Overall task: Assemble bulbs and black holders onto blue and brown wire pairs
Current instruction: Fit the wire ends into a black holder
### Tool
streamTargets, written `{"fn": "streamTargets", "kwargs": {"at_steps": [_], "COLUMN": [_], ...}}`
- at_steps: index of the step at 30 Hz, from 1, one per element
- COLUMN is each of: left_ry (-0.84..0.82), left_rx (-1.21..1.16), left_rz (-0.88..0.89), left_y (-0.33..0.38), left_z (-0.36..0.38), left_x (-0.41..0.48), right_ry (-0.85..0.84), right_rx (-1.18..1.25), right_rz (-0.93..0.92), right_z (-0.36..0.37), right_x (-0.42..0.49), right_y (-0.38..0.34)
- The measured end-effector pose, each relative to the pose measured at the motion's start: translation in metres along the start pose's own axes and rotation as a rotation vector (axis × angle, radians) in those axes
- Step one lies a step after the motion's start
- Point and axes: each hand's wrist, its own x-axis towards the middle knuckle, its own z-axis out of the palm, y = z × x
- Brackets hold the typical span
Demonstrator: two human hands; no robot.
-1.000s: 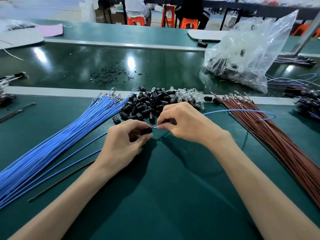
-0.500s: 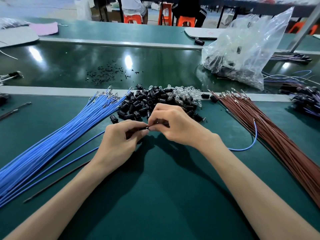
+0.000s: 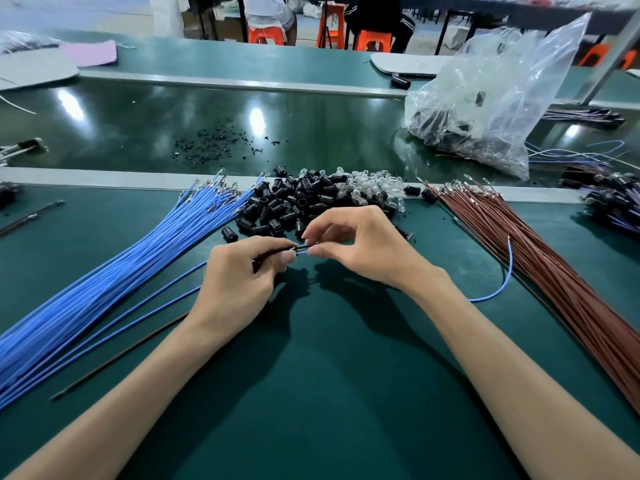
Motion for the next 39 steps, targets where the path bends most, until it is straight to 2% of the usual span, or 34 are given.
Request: {"fn": "streamTargets", "kwargs": {"at_steps": [4,11,16,29,39], "left_ry": [0.019,0.029,0.039,0.017,0.012], "left_rx": [0.099,0.172,0.114,0.119,0.033], "left_rz": [0.1,0.173,0.105,0.098,-0.037], "left_y": [0.001,0.001,-0.001,0.0,-0.001], "left_z": [0.0,0.0,0.0,-0.001,0.002], "left_x": [-0.002,-0.002,-0.002,-0.001,0.0], "right_ry": [0.027,0.098,0.048,0.038,0.027], "right_rx": [-0.021,-0.183,-0.218,-0.122,-0.081], "right_rz": [-0.003,-0.17,-0.174,-0.075,-0.087], "right_z": [0.001,0.006,0.007,0.008,0.003], "right_x": [0.001,0.005,0.003,0.004,0.004], "right_y": [-0.001,-0.003,0.001,0.0,-0.004]}}
